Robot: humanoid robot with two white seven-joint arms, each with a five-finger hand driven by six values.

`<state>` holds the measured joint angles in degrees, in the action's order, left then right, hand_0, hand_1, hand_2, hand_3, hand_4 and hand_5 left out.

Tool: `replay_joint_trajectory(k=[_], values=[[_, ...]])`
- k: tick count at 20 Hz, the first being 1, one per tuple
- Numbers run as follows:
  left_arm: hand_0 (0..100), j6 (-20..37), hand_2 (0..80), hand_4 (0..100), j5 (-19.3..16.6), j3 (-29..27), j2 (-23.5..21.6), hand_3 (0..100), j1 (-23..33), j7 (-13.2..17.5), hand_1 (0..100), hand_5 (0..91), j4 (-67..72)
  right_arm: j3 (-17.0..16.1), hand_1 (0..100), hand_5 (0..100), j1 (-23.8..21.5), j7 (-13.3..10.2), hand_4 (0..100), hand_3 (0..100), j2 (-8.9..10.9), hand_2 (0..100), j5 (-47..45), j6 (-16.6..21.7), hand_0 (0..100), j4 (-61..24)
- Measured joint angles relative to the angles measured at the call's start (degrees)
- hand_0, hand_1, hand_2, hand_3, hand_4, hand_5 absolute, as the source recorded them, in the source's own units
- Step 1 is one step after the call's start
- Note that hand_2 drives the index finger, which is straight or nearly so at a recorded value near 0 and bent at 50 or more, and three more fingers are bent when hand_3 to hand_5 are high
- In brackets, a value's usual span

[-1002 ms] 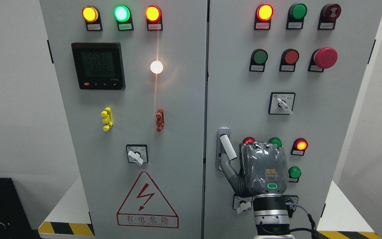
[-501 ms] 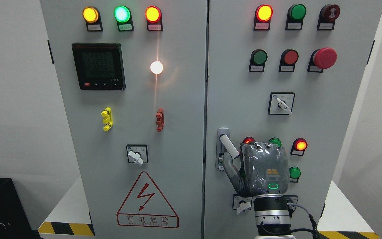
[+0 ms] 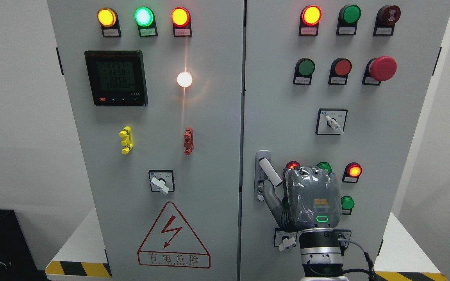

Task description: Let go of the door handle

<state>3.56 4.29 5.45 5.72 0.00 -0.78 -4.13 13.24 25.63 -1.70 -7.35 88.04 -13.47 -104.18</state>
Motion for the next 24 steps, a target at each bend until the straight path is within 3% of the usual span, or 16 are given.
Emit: replay_joint_trajectory(k=[24], values=[[12,0.00,0.0,0,-0.02,0.00,0.00,0,0.00,0.00,56,0.0,0.01,-0.70,45,100,-0.02,-1.52,100,100,0.34,95,0.09,0.00,53,-0.73]])
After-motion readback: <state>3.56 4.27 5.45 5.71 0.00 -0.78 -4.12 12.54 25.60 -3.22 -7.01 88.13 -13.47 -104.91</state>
